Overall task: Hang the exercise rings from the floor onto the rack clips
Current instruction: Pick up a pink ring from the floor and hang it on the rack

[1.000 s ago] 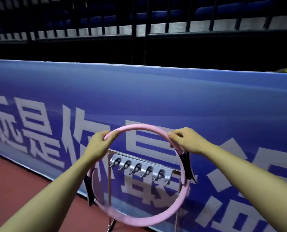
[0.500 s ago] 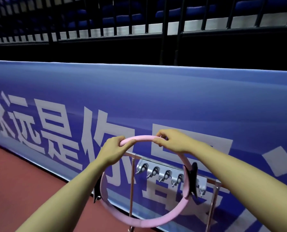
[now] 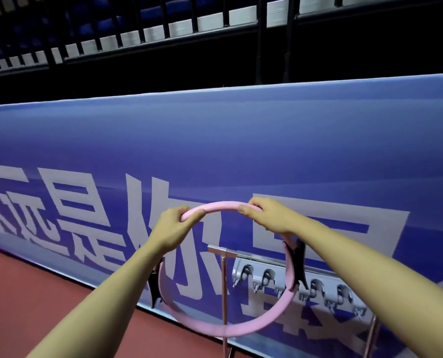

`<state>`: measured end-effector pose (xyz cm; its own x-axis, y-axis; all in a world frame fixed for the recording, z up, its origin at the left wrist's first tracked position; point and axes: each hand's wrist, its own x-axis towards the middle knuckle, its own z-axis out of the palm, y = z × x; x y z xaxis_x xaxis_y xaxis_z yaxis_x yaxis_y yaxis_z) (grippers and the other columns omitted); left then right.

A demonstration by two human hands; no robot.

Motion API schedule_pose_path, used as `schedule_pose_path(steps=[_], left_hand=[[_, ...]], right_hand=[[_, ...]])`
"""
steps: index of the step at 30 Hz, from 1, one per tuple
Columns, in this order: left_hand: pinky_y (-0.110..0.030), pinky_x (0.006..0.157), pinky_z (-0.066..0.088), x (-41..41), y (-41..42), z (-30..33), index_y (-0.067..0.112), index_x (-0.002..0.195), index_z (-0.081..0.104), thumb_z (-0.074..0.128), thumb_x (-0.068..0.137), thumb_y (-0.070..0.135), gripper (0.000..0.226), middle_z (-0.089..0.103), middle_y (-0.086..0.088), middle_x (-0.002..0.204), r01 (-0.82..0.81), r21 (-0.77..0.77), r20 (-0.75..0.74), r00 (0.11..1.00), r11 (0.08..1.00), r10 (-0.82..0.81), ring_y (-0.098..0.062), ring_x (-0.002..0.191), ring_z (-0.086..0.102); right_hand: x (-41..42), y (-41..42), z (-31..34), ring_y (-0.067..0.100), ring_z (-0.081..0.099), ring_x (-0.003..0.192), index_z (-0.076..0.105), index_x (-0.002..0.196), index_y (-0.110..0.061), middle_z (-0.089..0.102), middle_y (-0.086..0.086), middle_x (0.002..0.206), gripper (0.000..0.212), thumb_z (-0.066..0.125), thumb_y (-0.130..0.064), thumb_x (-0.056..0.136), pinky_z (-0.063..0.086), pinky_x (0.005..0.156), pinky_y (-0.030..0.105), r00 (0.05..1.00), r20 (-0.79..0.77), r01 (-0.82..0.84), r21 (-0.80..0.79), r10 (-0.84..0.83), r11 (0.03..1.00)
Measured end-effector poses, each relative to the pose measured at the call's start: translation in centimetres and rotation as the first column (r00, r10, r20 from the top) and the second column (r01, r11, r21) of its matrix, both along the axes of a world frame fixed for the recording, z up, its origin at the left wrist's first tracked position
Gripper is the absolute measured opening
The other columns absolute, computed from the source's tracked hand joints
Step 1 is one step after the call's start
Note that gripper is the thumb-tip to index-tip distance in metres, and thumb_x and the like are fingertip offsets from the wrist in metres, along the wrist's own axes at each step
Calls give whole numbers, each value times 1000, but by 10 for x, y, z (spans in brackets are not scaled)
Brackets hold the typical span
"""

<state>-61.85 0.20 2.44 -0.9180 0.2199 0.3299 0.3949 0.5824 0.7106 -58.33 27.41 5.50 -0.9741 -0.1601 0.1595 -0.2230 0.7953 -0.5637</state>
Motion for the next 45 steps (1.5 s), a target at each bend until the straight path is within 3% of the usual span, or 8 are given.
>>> schedule_pose_path(steps=[8,16,22,26,31,36,40,45], left_hand=[[-24,53,40,-70,-4,-52,18,82,66,54,86,68,52,55,4,61,145,-51,87,986,988,-140,-8,54,47],[-15,53,38,-137,-1,-117,25,80,62,56,95,57,36,53,8,62,402,-89,209,902,911,-378,-6,55,47],[-30,64,46,-187,-3,-149,27,92,65,52,86,76,51,64,4,75,631,-140,347,753,763,-559,-10,66,54],[-20,69,49,-196,12,-166,34,107,63,66,89,59,32,69,10,94,750,-149,371,647,645,-666,-6,76,60],[-28,83,52,-204,22,-214,37,105,65,69,90,48,18,69,17,102,819,-226,386,572,527,-724,0,89,62],[-24,78,48,-213,27,-252,36,104,66,68,93,46,15,71,13,96,843,-193,453,530,502,-717,1,80,59],[-34,81,52,-219,35,-272,33,104,68,68,89,51,24,72,10,94,839,-210,472,537,503,-699,-10,85,64],[-39,83,53,-225,50,-282,31,107,67,68,87,52,29,72,10,99,823,-315,451,568,472,-689,-14,90,65]], right_hand=[[-23,-10,-59,11,49,65,53,88,-26,57,-5,76,46,39,-70,96,38,61,28,979,109,172,12,-173,985],[-42,-26,-127,13,49,71,55,93,-23,56,-2,83,48,37,-67,98,42,66,31,916,237,333,5,-325,943],[-60,-49,-169,14,51,71,53,87,-27,56,-8,81,44,40,-68,97,40,67,34,872,303,406,-10,-384,914],[-69,-71,-207,13,51,70,51,90,-25,56,-8,80,44,43,-67,96,40,67,35,825,369,472,-34,-428,881],[-67,-78,-253,12,58,80,49,105,-27,65,-7,95,34,50,-60,96,41,70,32,776,465,524,-97,-427,846],[-72,-73,-277,14,54,85,51,113,-22,56,-4,97,29,51,-48,101,40,71,31,778,453,475,29,-436,879],[-79,-65,-287,19,52,107,66,116,-24,56,-1,111,31,56,-48,98,43,94,37,796,364,449,182,-484,875],[-89,-60,-293,23,63,104,68,115,-27,67,-1,112,34,59,-52,94,48,89,38,767,349,460,286,-539,840]])
